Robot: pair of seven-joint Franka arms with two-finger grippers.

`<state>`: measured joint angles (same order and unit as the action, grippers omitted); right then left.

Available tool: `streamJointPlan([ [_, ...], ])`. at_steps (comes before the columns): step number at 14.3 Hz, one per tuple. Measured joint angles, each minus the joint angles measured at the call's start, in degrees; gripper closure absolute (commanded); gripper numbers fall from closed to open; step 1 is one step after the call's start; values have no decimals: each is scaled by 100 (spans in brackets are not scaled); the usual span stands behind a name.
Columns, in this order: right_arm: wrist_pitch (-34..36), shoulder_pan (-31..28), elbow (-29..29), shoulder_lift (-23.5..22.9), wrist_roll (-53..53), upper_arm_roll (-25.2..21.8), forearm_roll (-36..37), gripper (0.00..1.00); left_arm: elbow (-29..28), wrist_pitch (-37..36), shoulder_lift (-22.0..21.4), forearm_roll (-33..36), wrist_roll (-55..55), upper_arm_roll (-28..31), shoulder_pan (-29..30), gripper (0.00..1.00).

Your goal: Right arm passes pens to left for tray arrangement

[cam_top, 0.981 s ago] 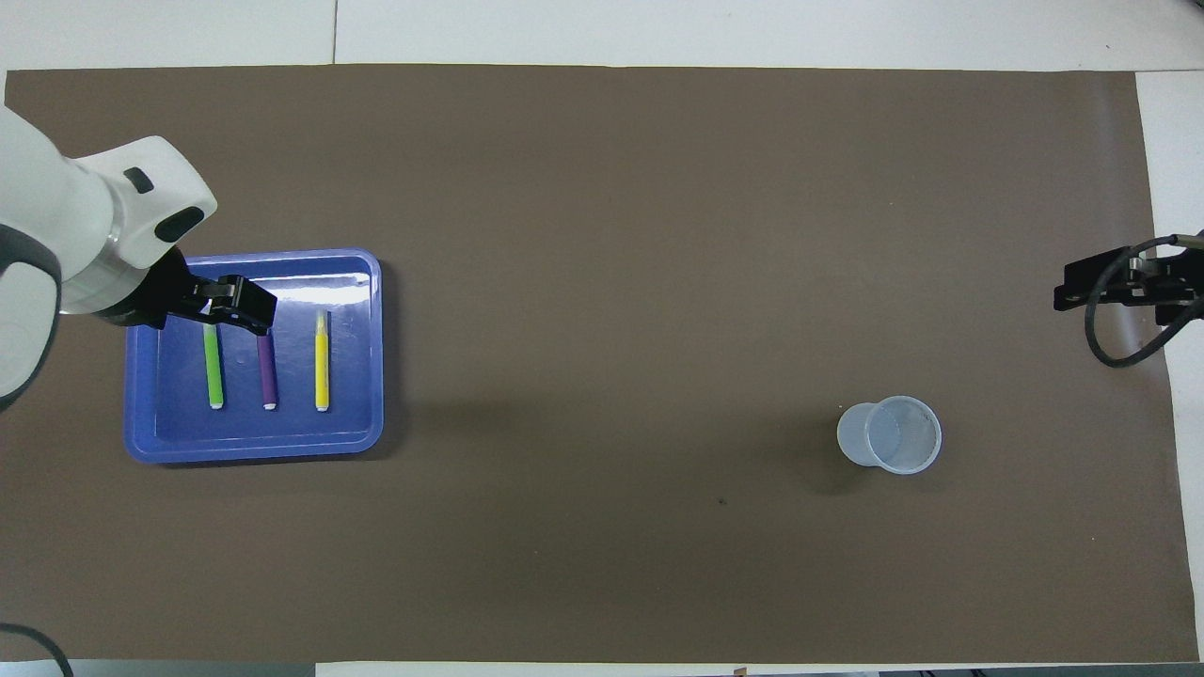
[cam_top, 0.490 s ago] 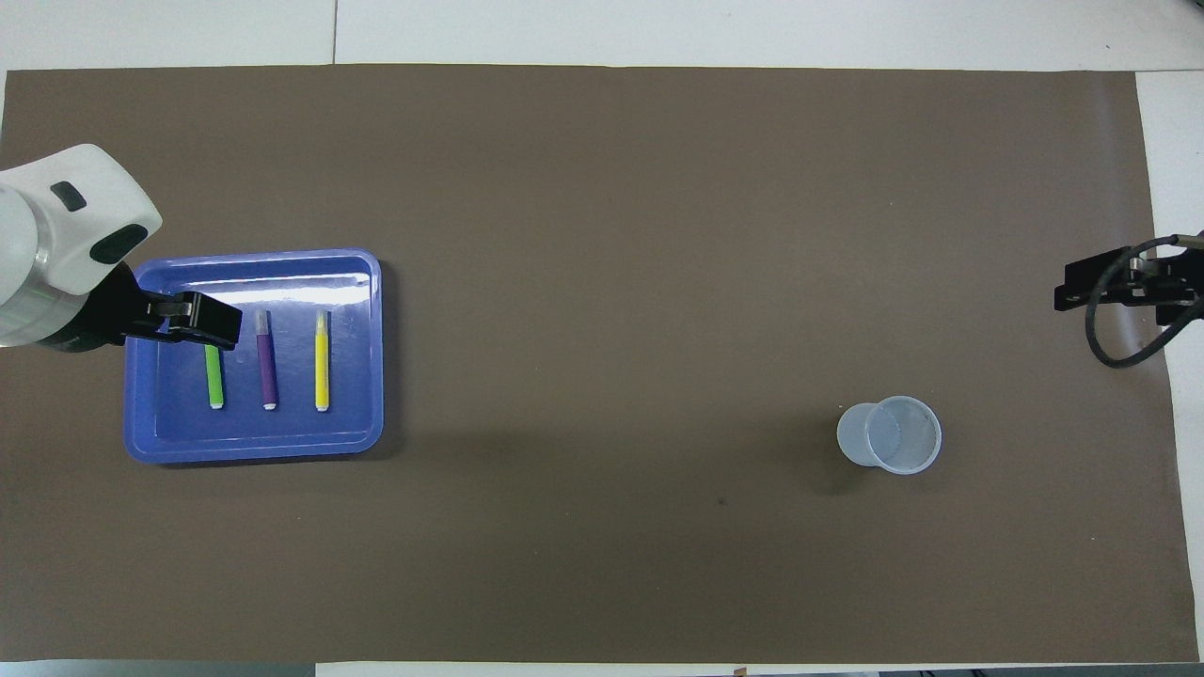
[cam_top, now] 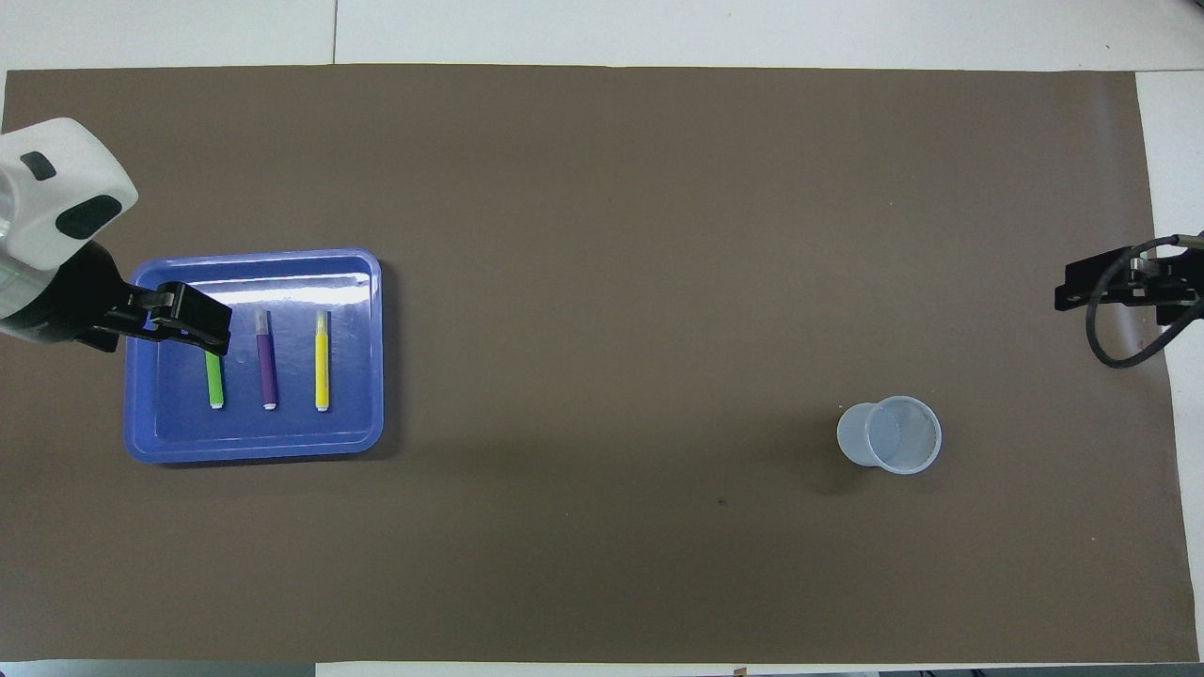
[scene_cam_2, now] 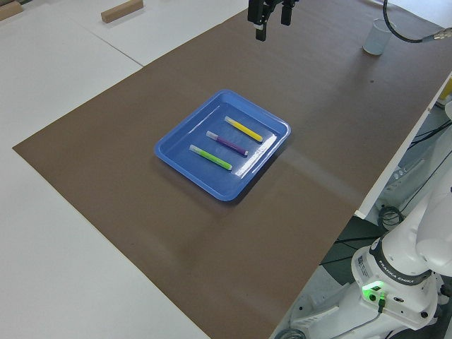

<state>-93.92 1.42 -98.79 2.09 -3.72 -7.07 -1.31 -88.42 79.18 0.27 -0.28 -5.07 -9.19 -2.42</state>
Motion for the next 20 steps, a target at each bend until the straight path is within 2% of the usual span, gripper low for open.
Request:
streamJointPlan([
  [6, 0, 0, 0, 4, 0, 0, 0, 0, -249, 645, -19, 0, 0, 2, -7, 0],
  [20, 3, 0, 0, 6, 0, 0, 0, 0, -257, 802, -92, 0, -1, 60, 94, 0],
])
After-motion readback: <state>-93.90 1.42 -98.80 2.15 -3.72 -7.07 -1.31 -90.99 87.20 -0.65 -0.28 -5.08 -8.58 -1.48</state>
